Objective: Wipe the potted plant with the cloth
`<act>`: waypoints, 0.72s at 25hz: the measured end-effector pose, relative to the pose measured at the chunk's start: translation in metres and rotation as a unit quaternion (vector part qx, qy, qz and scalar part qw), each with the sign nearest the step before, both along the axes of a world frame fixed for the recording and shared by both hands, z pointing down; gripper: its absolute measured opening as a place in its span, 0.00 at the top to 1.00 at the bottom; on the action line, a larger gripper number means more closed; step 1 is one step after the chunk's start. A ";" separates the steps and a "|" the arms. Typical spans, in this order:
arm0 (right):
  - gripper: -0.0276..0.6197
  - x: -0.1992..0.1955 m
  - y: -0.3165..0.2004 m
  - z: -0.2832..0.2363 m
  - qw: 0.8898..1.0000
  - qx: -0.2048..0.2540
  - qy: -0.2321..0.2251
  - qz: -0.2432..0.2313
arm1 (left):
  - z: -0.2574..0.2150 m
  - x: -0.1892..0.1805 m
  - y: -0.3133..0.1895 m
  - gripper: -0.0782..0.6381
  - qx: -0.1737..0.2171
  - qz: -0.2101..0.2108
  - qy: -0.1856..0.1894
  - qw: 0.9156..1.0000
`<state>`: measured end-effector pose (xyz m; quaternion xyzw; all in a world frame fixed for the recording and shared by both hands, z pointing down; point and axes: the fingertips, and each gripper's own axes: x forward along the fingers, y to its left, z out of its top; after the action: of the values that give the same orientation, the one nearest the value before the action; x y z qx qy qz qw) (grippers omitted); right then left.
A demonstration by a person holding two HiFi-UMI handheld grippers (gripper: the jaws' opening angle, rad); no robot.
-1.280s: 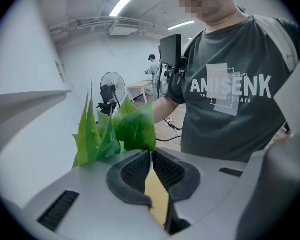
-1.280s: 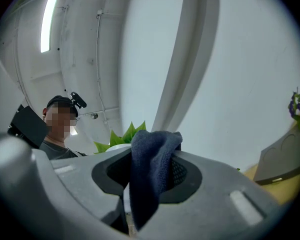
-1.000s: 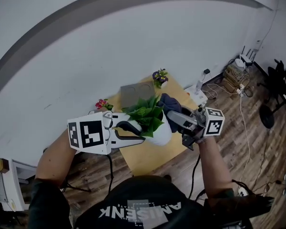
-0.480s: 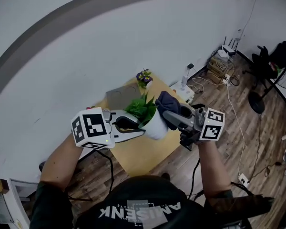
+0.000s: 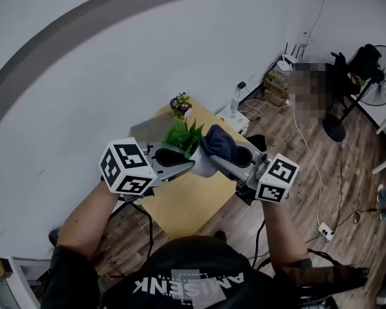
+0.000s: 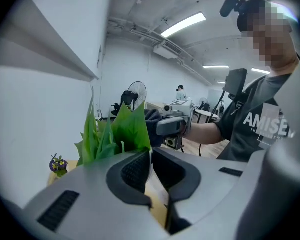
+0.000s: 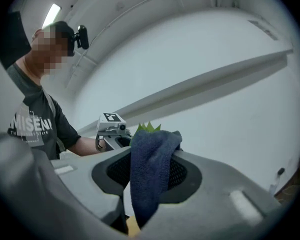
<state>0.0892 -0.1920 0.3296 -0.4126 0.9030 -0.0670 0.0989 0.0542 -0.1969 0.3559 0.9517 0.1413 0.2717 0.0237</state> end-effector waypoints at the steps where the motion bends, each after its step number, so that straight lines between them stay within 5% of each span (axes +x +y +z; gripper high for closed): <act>1: 0.76 -0.001 0.001 0.000 1.000 0.003 0.012 0.008 | 0.000 0.002 -0.002 0.86 -0.006 -0.004 0.000 1.000; 12: 0.76 -0.039 0.015 0.023 0.996 -0.009 0.083 0.004 | -0.002 0.013 -0.022 0.87 -0.067 -0.082 -0.003 0.994; 18: 0.76 -0.059 0.019 0.028 0.994 -0.017 0.106 -0.012 | -0.014 0.012 -0.022 0.87 -0.080 -0.084 0.015 0.993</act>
<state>0.0299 -0.1730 0.3581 -0.4081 0.9121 -0.0390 -0.0055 0.0661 -0.2190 0.3418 0.9593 0.0822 0.2420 0.1203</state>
